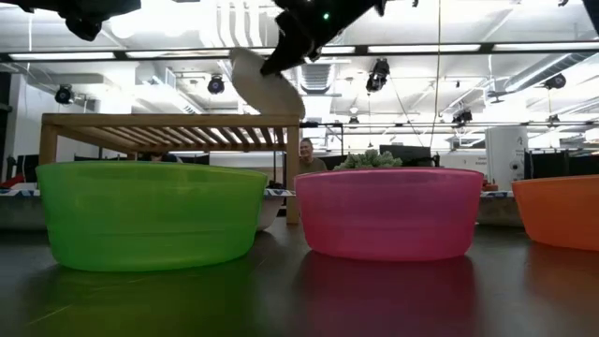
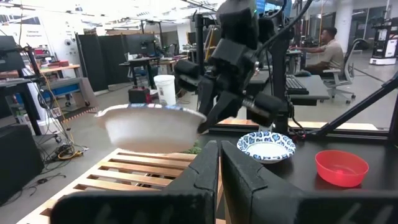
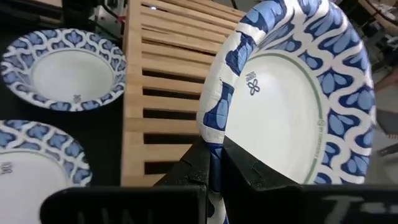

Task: Place and stack bowls onto a shelf
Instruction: Put the center right blue patterned bowl on the shelf

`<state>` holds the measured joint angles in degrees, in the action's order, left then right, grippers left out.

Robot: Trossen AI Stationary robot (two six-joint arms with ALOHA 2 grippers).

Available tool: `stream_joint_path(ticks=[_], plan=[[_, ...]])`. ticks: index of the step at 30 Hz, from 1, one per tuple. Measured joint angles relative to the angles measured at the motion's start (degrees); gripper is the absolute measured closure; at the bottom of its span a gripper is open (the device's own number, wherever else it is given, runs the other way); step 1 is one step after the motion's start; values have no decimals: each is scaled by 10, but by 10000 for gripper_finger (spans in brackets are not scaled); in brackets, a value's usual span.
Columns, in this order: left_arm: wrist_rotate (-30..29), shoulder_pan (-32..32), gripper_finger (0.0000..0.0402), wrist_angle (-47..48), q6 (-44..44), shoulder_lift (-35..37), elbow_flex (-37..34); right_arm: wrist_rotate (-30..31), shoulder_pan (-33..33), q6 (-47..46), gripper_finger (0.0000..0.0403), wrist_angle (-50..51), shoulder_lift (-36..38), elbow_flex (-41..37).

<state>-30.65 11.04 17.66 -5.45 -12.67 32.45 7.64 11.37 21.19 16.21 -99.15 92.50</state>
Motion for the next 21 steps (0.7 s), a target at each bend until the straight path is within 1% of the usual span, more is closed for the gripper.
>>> stream_joint_path(ticks=[5,8,15,18,21], plan=[[0,0,402,0,0,0,0,1,6,24,390,-40,-23,0],[0,0,402,0,0,0,0,1,9,20,390,-59,-33,0],[0,0,402,1,0,0,0,0,18,8,387,-61,-45,0],[0,0,402,1,0,0,0,0,21,1,366,-61,-46,0],[0,0,402,1,0,0,0,0,21,-6,330,-63,-47,0]])
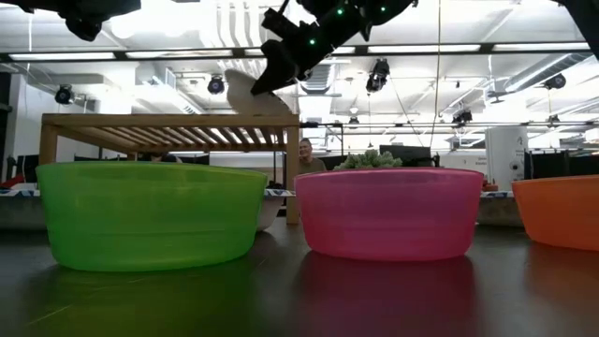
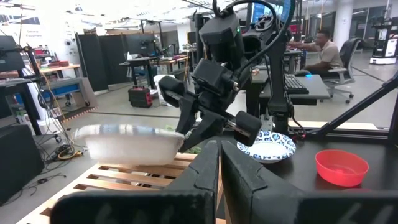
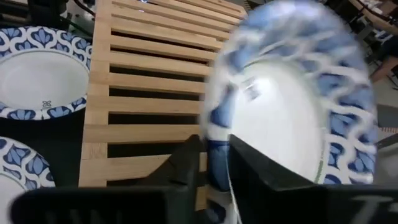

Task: Place and stack bowls onto a shelf
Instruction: Put the center right blue patterned bowl on the shelf, then stack the right blue patterned bowl on top of the blue patterned bowl on the shelf

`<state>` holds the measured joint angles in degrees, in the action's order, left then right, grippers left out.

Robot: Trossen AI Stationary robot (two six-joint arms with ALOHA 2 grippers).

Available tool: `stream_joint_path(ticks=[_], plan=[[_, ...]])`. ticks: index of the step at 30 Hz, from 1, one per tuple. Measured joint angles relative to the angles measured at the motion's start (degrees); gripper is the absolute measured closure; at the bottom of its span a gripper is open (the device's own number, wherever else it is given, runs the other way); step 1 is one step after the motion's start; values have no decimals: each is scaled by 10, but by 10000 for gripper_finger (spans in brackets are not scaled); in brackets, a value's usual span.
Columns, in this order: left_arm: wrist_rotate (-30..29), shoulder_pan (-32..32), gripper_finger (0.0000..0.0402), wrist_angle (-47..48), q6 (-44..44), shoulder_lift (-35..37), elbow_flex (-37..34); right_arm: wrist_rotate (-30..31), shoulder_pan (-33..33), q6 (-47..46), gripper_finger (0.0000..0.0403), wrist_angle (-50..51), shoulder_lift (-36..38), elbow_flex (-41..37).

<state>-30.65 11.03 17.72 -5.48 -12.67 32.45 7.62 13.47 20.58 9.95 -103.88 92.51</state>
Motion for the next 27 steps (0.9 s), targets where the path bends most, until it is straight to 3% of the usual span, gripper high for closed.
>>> stream_joint_path(ticks=[8,27], plan=[[0,0,402,0,0,0,0,-1,0,-13,254,0,-1,0],[0,0,402,0,0,0,0,-1,-24,-131,252,14,15,0]])
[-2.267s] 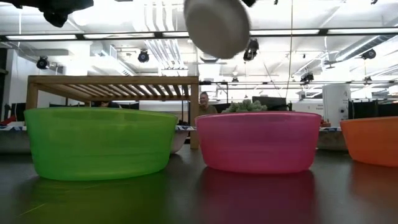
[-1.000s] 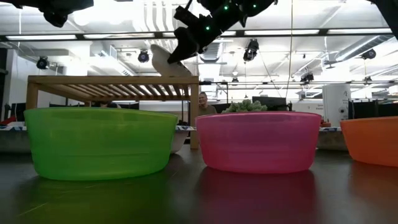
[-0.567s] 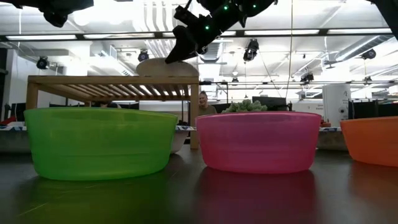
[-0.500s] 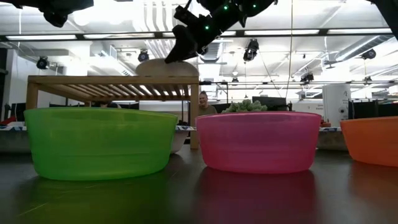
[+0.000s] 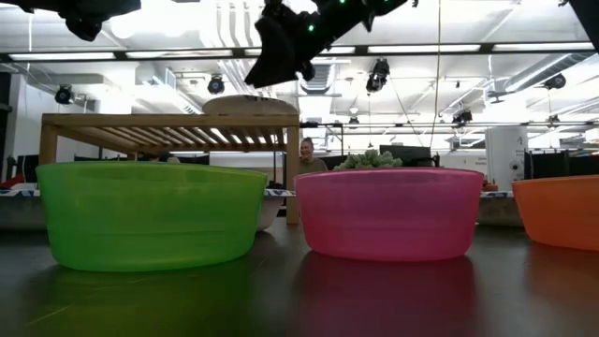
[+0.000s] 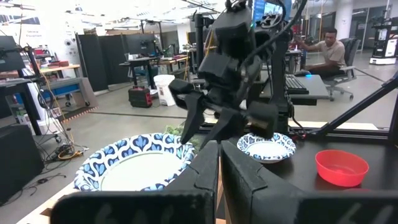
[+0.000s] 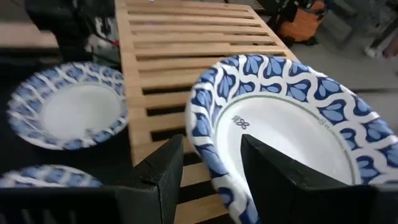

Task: Place and stack bowls onto a shelf
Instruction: Stack the right blue patterned bowl on top of the blue patterned bowl on the shelf

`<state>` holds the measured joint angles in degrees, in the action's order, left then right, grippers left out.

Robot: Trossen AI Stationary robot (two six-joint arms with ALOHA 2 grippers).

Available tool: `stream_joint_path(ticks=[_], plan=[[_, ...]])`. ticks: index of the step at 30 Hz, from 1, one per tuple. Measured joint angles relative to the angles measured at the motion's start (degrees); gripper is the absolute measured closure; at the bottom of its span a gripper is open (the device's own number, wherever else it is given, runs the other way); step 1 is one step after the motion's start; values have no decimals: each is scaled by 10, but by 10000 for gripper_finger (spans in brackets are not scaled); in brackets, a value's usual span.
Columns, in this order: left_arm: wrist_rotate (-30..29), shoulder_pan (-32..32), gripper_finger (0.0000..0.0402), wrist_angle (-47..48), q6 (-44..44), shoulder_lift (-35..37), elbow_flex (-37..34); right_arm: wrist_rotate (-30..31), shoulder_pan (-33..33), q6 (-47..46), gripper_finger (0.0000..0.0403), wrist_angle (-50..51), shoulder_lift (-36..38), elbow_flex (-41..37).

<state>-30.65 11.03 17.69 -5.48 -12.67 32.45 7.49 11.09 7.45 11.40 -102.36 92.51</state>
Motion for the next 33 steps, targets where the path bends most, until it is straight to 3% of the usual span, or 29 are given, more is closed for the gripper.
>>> stream_joint_path(ticks=[5,12,22,33], plan=[[0,0,402,0,0,0,0,-5,-10,-107,261,77,46,0],[0,0,402,-1,2,0,-2,-40,-23,-307,271,276,107,0],[0,0,402,-1,2,0,-3,-46,-70,-485,255,549,103,-11],[0,0,402,-1,5,0,-3,-64,-93,-606,255,588,103,-121]])
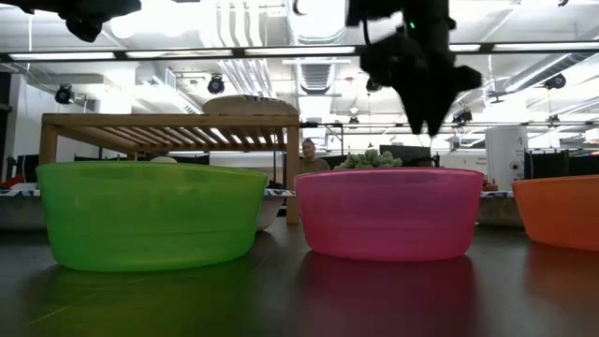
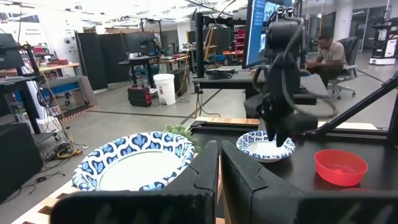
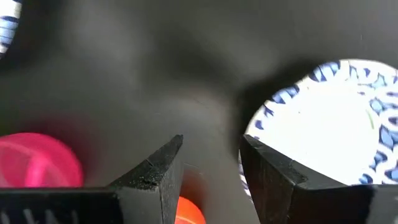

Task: Place and stack bowls onto a shelf
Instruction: Stack the right blue patterned bowl on top of the blue patterned bowl on the shelf

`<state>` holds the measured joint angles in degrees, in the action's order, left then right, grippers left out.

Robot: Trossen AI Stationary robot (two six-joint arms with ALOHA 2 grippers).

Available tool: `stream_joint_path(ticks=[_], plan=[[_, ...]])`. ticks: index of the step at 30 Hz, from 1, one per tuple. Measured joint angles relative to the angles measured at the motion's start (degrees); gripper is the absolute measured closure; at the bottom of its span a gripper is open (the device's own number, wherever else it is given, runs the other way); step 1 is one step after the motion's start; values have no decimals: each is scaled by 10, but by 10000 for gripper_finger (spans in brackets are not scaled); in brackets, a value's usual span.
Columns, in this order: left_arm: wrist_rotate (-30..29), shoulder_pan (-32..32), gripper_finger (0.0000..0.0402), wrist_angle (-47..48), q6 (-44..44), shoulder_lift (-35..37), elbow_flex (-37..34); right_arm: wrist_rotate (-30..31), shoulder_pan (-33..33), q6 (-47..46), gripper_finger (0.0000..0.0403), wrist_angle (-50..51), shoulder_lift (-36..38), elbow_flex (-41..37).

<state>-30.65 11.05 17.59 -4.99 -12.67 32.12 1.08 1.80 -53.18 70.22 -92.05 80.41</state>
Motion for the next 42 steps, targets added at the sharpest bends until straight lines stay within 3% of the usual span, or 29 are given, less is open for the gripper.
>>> stream_joint_path(ticks=[10,22,35,42], plan=[[0,0,402,0,0,0,0,2,-1,-69,254,-14,0,-115],[0,0,402,0,0,0,0,-13,-1,-68,259,-108,1,-193],[0,0,402,0,0,0,0,-14,-1,-63,359,-111,1,-188],[0,0,402,0,-1,0,0,-31,-1,-52,373,-104,11,-182]])
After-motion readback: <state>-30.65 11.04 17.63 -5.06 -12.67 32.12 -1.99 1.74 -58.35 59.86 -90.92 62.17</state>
